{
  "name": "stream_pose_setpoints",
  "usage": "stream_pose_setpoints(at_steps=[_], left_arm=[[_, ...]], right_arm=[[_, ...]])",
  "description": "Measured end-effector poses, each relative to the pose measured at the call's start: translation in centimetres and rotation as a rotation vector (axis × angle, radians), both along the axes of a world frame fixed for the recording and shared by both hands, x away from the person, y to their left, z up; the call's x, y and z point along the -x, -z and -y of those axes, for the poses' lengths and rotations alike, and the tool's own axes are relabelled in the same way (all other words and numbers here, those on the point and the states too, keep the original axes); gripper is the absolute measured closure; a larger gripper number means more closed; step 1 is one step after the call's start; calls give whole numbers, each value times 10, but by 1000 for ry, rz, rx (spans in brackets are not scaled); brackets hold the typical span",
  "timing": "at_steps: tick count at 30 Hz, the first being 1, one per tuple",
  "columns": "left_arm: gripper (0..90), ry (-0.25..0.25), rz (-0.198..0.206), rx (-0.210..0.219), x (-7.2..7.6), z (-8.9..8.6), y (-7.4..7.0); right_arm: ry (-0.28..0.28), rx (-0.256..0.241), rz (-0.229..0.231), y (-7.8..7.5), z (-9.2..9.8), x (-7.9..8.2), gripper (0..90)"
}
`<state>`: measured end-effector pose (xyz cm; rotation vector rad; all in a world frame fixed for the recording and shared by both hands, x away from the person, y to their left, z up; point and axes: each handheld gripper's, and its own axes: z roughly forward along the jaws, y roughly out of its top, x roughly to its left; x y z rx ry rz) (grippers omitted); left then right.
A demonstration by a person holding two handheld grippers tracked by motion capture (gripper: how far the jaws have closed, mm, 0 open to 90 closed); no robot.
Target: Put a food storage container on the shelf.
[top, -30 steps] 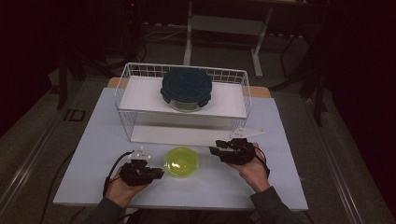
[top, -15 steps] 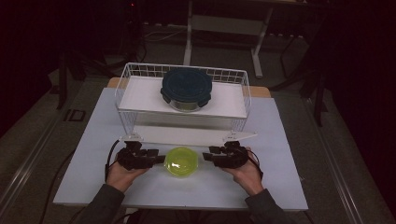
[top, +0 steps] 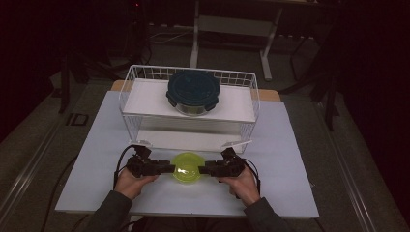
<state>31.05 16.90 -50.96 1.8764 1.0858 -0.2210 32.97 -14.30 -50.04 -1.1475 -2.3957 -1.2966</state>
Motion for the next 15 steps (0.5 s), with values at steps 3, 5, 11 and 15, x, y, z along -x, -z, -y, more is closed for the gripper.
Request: stream_pose_setpoints(at_steps=[3,5,11,15], left_arm=[[656,10,-24,10,2,1,0],[691,21,-28,1,5,4,-2],[766,21,-23,15,13,4,-8],[822,-1,14,7,17,8,-18]], right_arm=[[-21,-45,-60,2,-1,-1,634],[-40,-55,-76,2,0,0,692],[-51,-112,-113,-2,8,1,783],[-43,-95,-85,-5,10,3,816]])
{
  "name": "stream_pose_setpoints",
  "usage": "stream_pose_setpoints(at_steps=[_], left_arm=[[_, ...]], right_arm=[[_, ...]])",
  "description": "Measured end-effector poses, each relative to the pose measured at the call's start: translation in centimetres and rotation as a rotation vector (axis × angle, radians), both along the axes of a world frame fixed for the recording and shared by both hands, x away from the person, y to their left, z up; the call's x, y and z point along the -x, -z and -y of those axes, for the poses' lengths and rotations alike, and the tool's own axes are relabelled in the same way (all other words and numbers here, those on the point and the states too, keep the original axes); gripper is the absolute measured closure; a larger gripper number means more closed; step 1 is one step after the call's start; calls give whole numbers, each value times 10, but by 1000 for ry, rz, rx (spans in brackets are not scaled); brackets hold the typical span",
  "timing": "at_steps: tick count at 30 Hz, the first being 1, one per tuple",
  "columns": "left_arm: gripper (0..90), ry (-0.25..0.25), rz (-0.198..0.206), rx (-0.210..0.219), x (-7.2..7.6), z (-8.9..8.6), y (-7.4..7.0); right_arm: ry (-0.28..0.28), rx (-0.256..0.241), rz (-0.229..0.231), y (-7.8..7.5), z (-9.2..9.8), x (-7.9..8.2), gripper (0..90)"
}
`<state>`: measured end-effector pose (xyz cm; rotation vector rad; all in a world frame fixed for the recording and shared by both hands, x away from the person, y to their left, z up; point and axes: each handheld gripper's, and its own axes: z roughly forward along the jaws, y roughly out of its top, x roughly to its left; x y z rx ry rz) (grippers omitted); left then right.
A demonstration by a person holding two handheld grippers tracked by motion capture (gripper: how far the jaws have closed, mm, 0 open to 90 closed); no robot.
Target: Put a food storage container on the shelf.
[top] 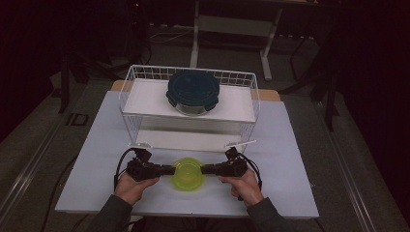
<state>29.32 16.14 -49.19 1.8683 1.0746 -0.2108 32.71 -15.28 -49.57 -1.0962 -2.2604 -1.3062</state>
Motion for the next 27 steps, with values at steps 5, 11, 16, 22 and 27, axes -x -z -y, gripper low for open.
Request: stream_pose_setpoints(at_steps=[5,11,16,22,27], left_arm=[[826,-8,66,-11,5,4,-20],[827,-17,154,-3,10,7,-52],[827,-30,252,12,13,8,-94],[828,-37,316,29,15,10,-129],[828,-37,382,44,16,11,-165]], right_arm=[[4,-18,57,-12,4,4,815],[11,-35,167,-50,8,7,814],[12,-48,256,-87,10,8,813],[15,-72,332,-130,13,8,813],[17,-88,388,-162,15,9,813]])
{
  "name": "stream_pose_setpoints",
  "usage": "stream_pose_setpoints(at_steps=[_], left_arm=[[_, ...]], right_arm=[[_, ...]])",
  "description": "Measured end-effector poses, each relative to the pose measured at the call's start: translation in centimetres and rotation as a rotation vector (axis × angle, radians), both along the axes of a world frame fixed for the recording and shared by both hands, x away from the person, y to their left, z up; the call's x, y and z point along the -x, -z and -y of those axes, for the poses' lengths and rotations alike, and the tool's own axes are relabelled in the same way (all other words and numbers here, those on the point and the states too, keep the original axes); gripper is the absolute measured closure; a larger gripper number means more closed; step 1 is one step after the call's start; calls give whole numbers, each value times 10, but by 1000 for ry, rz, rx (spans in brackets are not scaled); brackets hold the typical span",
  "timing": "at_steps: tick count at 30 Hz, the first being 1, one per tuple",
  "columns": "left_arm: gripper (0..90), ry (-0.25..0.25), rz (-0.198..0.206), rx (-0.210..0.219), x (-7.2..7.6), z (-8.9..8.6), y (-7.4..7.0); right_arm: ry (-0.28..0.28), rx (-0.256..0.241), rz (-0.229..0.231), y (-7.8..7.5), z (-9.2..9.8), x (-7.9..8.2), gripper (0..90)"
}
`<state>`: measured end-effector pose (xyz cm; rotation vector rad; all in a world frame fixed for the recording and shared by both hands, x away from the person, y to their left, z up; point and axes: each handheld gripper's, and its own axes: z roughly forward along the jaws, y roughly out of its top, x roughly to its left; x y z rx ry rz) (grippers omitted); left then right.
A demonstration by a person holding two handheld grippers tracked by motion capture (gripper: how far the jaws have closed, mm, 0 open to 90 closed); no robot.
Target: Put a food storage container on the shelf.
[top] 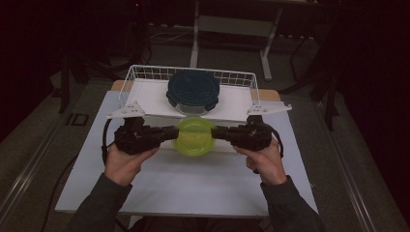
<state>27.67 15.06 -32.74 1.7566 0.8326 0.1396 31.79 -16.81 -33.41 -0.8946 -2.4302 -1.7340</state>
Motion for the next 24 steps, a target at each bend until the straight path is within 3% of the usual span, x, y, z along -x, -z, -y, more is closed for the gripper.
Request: stream_pose_setpoints(at_steps=[6,11,12,13,15,16,24], left_arm=[[827,-4,27,18,-2,-1,-22],[825,-28,59,40,-16,-1,-52],[824,-28,59,40,-16,-1,-52],[823,-42,61,45,-24,-1,-60],[823,-49,60,43,-28,-1,-64],[821,-66,51,48,-38,-1,-69],[819,-99,-22,94,-74,-3,-70]], right_arm=[[10,-16,36,-25,0,0,813],[29,-41,61,-54,0,-9,813],[29,-41,61,-54,0,-9,813],[38,-52,54,-63,-1,-18,812],[42,-60,46,-66,-1,-23,811],[51,-73,25,-70,-2,-33,811],[110,-81,-54,-73,-7,-65,806]])
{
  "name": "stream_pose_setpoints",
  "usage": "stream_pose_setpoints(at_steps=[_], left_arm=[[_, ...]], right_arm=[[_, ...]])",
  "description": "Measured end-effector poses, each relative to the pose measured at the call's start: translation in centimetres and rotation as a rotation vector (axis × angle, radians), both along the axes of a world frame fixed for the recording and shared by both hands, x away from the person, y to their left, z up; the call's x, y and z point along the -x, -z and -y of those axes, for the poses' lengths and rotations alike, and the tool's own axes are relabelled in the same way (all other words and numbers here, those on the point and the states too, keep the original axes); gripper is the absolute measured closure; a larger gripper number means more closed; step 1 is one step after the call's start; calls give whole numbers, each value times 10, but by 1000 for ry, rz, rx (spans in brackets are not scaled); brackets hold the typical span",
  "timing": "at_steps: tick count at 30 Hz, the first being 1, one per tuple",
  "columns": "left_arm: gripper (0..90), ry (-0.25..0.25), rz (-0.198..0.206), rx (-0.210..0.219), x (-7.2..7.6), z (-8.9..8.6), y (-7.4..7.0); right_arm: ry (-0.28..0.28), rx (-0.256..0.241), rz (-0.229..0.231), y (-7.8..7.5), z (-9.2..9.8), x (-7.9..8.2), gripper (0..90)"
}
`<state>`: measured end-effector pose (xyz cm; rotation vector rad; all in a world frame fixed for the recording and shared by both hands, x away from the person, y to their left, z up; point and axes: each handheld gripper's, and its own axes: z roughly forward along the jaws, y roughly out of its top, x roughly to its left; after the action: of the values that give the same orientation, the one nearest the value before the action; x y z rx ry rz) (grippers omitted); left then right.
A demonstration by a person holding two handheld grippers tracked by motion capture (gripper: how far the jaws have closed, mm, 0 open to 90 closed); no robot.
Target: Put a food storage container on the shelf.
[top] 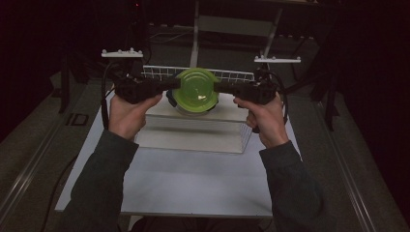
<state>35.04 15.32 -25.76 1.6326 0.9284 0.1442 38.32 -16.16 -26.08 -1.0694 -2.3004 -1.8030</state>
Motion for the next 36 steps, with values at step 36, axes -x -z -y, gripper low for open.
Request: stream_pose_setpoints(at_steps=[36], left_arm=[[509,-129,-27,22,-67,8,18]], right_arm=[[208,-2,-80,4,-22,-63,580]])
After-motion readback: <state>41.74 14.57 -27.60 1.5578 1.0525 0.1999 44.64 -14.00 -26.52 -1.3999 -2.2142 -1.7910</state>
